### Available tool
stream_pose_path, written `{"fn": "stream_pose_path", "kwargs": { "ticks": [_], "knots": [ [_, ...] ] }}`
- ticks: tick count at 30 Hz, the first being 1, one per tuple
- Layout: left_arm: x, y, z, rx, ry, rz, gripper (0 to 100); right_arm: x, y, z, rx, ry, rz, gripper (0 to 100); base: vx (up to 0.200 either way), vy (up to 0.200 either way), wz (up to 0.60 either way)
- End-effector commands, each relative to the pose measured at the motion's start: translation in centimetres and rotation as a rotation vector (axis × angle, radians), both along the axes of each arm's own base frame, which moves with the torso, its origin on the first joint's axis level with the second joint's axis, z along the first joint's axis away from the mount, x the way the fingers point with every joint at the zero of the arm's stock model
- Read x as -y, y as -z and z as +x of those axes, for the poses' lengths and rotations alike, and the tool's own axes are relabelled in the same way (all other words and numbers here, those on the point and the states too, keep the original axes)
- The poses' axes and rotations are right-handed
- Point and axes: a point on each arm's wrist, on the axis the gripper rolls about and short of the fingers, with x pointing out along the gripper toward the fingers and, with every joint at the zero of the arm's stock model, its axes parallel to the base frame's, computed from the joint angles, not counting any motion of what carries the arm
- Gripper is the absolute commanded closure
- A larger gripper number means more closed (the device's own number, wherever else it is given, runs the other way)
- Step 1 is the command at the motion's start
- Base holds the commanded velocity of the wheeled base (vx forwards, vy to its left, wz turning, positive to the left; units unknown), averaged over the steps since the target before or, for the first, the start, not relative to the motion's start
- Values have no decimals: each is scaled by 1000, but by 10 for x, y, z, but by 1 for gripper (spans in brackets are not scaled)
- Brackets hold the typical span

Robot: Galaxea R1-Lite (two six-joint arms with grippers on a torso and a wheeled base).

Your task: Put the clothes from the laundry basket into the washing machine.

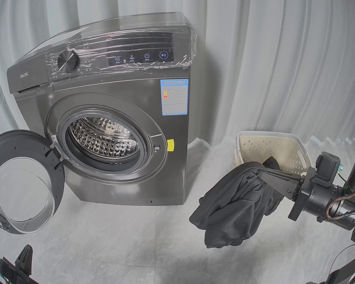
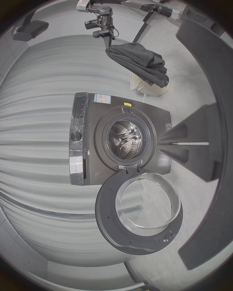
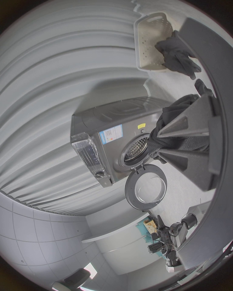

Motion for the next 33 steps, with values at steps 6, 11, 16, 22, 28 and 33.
{"fn": "stream_pose_path", "kwargs": {
  "ticks": [6,11,16,22,28,33],
  "knots": [
    [0,5,0,2,0,-2,100,0,1,0,-1,0,-2,100,-33,0,0],
    [0,5,0,2,0,-2,100,0,1,0,-3,0,-3,100,-200,0,0],
    [0,5,0,2,-2,-2,100,0,1,0,-3,0,-3,100,-120,0,0],
    [0,5,0,2,0,-1,100,0,2,1,-5,1,-5,100,0,0,0],
    [0,5,0,2,0,-1,100,-1,3,2,-12,1,-10,100,0,167,0],
    [0,5,0,2,0,-1,100,-3,5,4,-21,1,-17,100,0,200,0]
  ]
}}
